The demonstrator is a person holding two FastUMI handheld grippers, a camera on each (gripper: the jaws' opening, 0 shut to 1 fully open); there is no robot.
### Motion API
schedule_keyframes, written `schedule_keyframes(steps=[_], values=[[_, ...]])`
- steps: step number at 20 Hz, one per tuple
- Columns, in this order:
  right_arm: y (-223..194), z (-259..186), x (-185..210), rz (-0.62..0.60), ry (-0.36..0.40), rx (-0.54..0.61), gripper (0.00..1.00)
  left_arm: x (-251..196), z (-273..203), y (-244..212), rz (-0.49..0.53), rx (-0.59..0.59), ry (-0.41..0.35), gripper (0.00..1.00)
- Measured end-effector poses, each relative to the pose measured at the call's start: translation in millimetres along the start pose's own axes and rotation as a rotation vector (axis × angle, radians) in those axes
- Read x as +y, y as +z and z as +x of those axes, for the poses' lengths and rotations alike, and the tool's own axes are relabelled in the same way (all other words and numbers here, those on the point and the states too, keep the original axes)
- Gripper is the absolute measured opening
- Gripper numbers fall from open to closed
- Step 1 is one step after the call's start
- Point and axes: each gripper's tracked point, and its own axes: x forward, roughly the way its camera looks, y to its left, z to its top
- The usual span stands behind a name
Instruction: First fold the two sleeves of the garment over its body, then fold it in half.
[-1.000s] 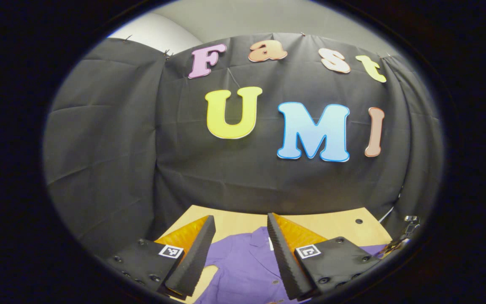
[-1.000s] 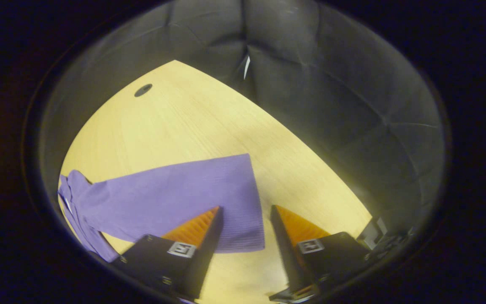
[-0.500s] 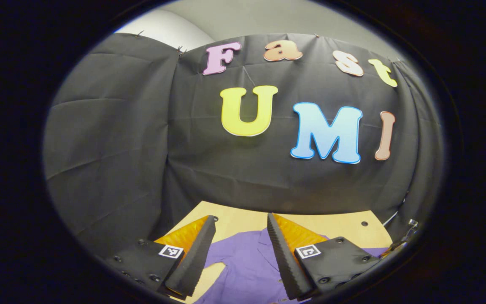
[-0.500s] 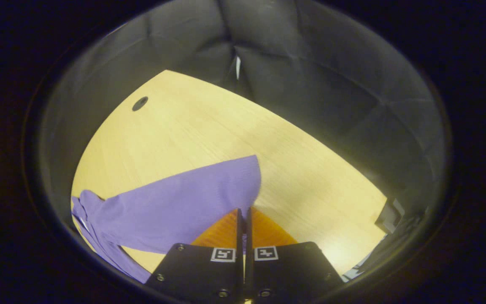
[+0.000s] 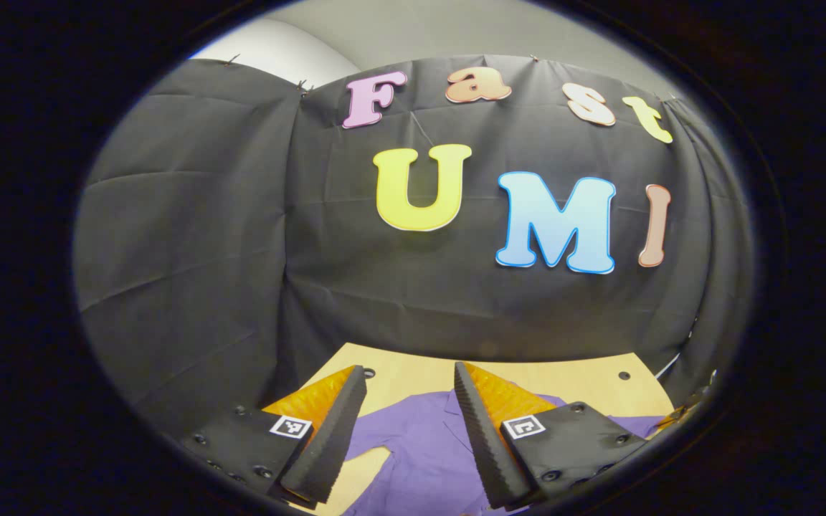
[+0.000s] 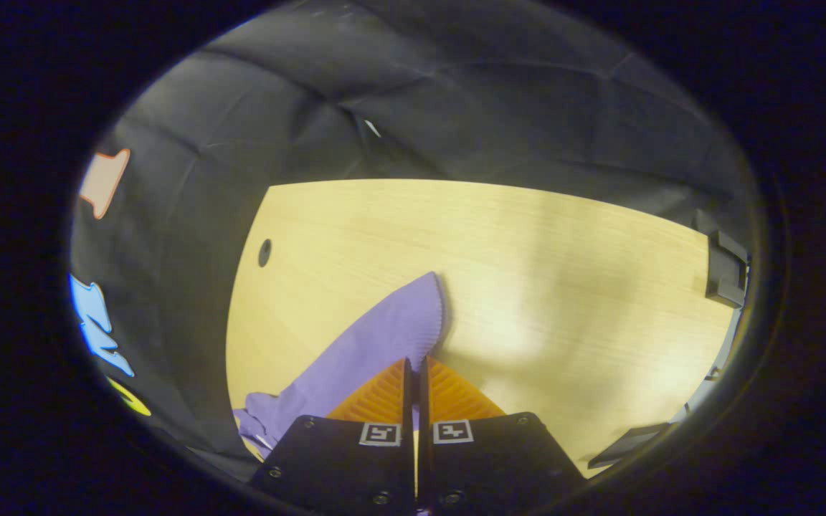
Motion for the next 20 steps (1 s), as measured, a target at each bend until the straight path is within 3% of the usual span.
schedule_keyframes(steps=[3,7,12,16,20], values=[[-17,-9,64,-0.046,0.135,0.024,0.02,2,6,-4,-0.007,0.006,-0.013,0.77],[-54,-20,133,-0.14,0.254,0.066,0.02,11,3,-8,0.003,0.008,-0.017,0.76],[-115,-23,206,-0.278,0.343,0.132,0.02,36,-11,-15,-0.002,0.018,0.003,0.76],[-189,-25,257,-0.403,0.409,0.219,0.02,69,-22,-25,-0.038,0.034,0.044,0.76],[-258,-22,286,-0.435,0.45,0.319,0.02,108,-38,-34,-0.036,0.045,0.107,0.75]])
